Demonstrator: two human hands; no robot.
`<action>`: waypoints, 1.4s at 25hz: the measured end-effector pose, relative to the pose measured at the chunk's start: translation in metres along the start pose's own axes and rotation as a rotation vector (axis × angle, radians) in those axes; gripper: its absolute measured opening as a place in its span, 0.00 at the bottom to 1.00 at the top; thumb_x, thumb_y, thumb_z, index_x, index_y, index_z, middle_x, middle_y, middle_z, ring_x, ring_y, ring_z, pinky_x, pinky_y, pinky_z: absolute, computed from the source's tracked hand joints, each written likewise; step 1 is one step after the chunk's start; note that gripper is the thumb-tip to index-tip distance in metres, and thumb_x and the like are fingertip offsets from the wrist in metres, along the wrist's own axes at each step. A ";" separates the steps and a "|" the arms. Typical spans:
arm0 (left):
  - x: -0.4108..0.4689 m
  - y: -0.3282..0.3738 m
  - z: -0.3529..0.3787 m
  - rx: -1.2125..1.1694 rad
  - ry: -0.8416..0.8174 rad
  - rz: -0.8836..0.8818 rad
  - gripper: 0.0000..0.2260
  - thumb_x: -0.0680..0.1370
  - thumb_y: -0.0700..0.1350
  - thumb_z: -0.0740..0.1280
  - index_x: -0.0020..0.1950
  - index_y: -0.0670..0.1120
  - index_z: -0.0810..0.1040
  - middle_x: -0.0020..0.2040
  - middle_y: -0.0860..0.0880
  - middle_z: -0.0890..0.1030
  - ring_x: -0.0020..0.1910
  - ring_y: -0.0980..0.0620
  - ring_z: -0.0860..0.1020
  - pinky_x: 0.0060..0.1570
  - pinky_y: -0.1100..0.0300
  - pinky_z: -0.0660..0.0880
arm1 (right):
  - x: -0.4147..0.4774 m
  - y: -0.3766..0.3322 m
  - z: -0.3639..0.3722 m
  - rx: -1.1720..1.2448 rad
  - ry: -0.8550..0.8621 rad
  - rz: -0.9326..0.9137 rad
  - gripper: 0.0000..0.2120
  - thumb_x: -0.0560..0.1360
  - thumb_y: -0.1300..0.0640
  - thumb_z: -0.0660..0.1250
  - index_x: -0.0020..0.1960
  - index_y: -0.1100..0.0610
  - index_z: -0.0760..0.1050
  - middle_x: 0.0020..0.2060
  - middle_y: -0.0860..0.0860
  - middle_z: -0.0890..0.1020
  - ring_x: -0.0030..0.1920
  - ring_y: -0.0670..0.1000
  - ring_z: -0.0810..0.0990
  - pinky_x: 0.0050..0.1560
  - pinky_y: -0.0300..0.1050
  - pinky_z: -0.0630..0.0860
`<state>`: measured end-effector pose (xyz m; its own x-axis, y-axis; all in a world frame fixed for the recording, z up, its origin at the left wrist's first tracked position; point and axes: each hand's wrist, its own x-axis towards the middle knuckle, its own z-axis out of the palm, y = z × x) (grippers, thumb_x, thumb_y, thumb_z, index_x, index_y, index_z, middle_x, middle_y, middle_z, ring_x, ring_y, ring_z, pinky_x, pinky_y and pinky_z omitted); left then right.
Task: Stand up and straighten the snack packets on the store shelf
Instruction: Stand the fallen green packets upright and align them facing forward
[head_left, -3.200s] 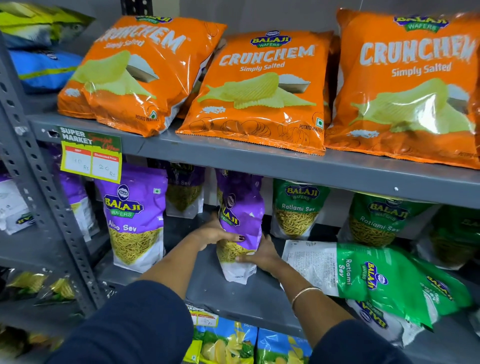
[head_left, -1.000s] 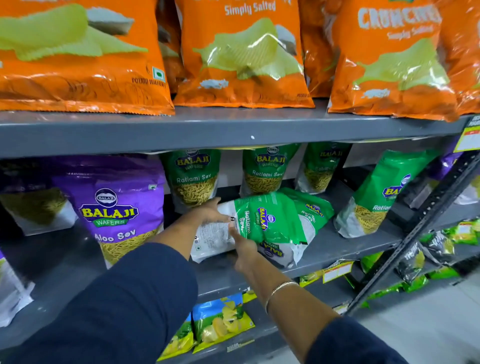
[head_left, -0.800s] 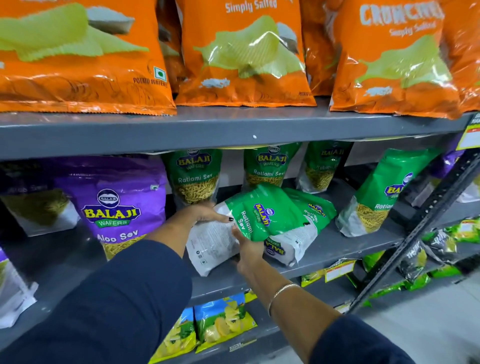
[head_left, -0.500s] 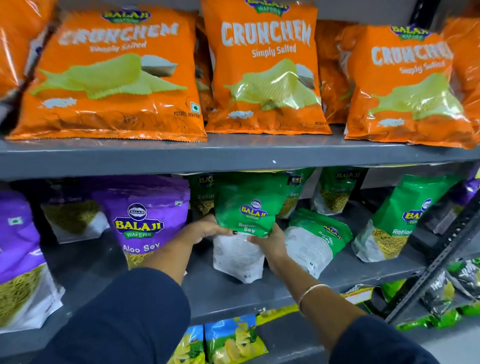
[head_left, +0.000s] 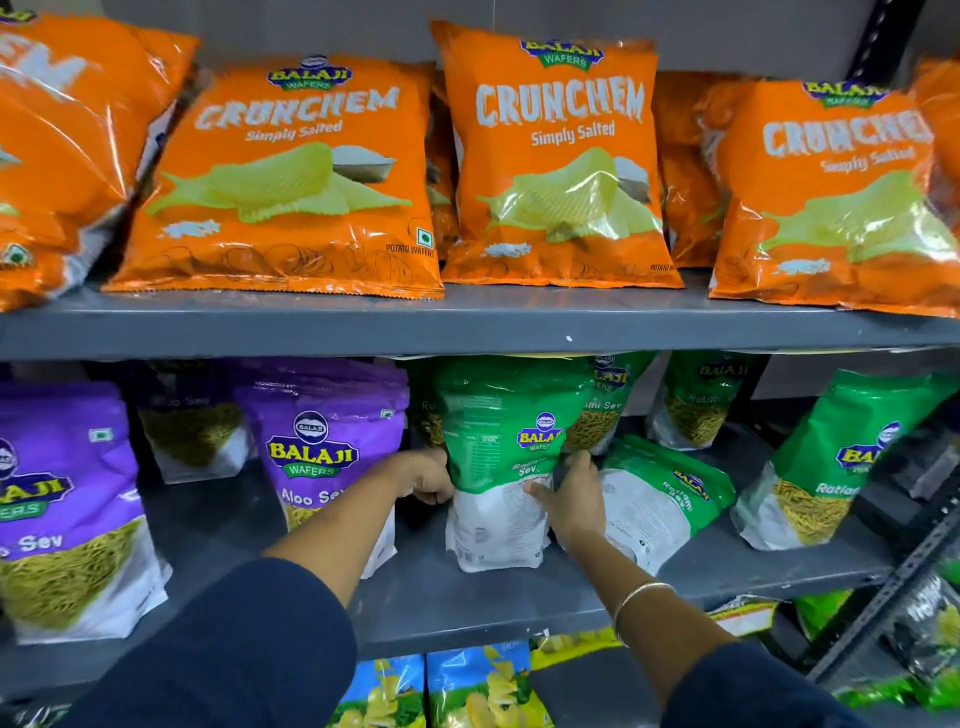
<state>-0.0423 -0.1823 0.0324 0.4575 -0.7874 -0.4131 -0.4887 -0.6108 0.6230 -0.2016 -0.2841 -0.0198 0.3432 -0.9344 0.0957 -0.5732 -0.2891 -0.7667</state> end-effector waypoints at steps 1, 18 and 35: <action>-0.002 0.001 0.001 0.030 -0.006 -0.006 0.09 0.73 0.27 0.59 0.40 0.40 0.73 0.33 0.48 0.73 0.26 0.57 0.74 0.25 0.68 0.69 | 0.000 0.001 0.001 0.045 -0.023 0.026 0.29 0.68 0.55 0.75 0.61 0.67 0.66 0.57 0.64 0.76 0.59 0.63 0.75 0.56 0.55 0.74; -0.002 -0.012 0.009 -0.321 -0.072 0.309 0.36 0.69 0.27 0.70 0.73 0.38 0.58 0.70 0.39 0.71 0.68 0.47 0.70 0.66 0.56 0.68 | -0.005 0.003 -0.019 0.292 -0.825 0.008 0.47 0.67 0.69 0.74 0.75 0.59 0.48 0.72 0.56 0.66 0.72 0.55 0.67 0.74 0.53 0.64; -0.010 -0.015 0.012 0.081 -0.259 -0.176 0.22 0.76 0.49 0.66 0.66 0.40 0.69 0.48 0.45 0.77 0.43 0.49 0.76 0.64 0.47 0.72 | 0.008 -0.003 -0.044 0.306 -0.594 0.030 0.29 0.68 0.79 0.66 0.66 0.67 0.63 0.63 0.68 0.74 0.61 0.64 0.75 0.58 0.59 0.75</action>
<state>-0.0491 -0.1661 0.0193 0.3411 -0.6580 -0.6713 -0.4810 -0.7357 0.4768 -0.2301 -0.2997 0.0116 0.7321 -0.6421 -0.2275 -0.3824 -0.1109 -0.9173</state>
